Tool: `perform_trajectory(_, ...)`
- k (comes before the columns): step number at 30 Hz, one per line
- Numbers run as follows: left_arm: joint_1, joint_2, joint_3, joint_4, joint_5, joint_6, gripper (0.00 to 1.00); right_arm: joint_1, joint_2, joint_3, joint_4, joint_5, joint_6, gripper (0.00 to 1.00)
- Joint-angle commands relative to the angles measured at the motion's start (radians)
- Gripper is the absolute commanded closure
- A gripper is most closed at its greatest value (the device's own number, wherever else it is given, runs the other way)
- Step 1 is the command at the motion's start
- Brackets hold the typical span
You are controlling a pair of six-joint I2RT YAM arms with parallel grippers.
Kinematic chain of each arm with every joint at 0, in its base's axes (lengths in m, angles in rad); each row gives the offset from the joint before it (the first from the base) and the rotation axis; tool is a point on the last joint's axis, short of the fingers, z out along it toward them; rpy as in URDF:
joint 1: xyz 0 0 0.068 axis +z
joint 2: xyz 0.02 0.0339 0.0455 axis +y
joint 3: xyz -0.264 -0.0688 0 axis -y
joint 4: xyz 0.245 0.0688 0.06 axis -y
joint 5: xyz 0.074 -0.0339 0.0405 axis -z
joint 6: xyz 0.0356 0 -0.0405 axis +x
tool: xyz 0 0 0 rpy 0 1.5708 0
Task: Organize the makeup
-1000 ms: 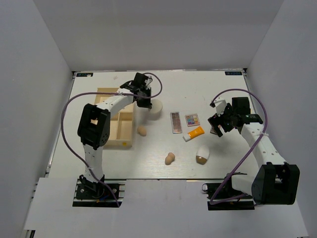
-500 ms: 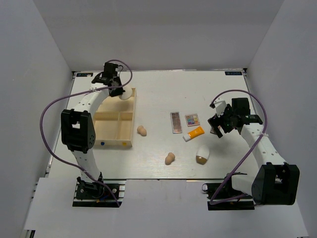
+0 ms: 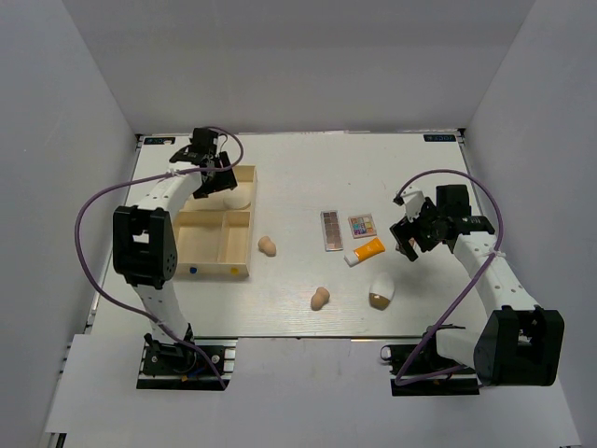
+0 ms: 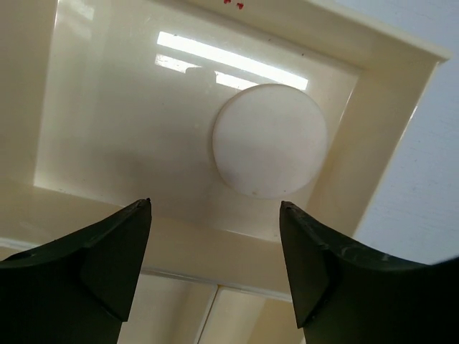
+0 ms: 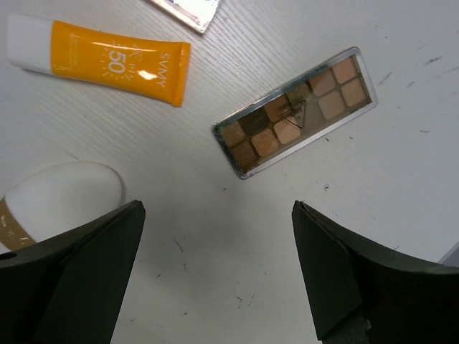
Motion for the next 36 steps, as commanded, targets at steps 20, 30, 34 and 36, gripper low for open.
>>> perform_trajectory(20, -0.41, -0.171, 0.039, -0.182, 0.106, -0.243, 0.48, -0.001, 0.009, 0.021, -0.032, -0.188, -0.029, 0.16)
perform_trajectory(30, -0.526, -0.154, -0.148, -0.174, -0.055, -0.49, 0.32, -0.003, -0.003, 0.0, -0.019, -0.195, -0.009, 0.56)
perform_trajectory(34, -0.563, -0.11, -0.131, -0.179, -0.141, -0.51, 0.29, -0.004, -0.004, -0.002, -0.016, -0.188, -0.009, 0.54)
perform_trajectory(36, -0.575, -0.085, -0.101, -0.2, -0.175, -0.51, 0.28, -0.004, -0.008, -0.006, -0.014, -0.187, -0.01, 0.54)
